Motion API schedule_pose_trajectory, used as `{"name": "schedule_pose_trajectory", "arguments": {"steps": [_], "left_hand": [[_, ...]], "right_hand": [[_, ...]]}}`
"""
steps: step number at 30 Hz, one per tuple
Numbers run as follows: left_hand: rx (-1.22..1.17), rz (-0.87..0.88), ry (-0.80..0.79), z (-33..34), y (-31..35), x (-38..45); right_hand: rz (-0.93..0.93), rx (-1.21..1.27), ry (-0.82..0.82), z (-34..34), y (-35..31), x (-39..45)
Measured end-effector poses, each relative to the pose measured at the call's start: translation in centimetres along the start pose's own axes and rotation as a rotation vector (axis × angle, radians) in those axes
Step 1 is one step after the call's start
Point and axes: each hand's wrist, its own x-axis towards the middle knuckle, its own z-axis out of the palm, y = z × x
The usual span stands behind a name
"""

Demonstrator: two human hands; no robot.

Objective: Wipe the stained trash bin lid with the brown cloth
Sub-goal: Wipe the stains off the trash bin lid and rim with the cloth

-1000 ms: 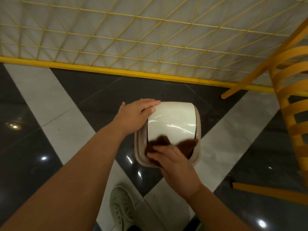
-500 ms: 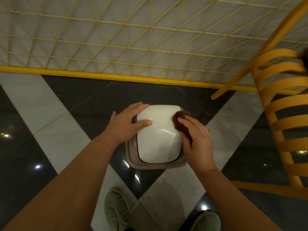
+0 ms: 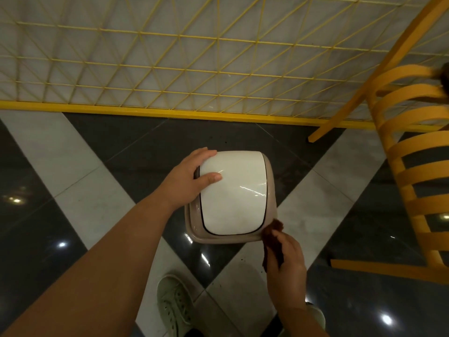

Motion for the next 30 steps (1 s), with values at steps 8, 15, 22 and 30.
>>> {"name": "schedule_pose_trajectory", "arguments": {"steps": [8, 15, 22, 30], "left_hand": [[0.0, -0.006, 0.0, 0.1, 0.1, -0.2], [-0.015, -0.006, -0.004, 0.1, 0.1, -0.1], [-0.009, 0.002, -0.019, -0.1, 0.3, 0.5], [-0.003, 0.041, -0.012, -0.3, 0.0, 0.8]], "right_hand": [[0.018, -0.026, -0.056, 4.5, -1.9, -3.3], [-0.002, -0.097, -0.403, 7.1, -5.5, -4.6], [0.462, 0.121, -0.25, 3.4, -0.7, -3.5], [0.674, 0.662, 0.066, 0.4, -2.6, 2.5]]}}
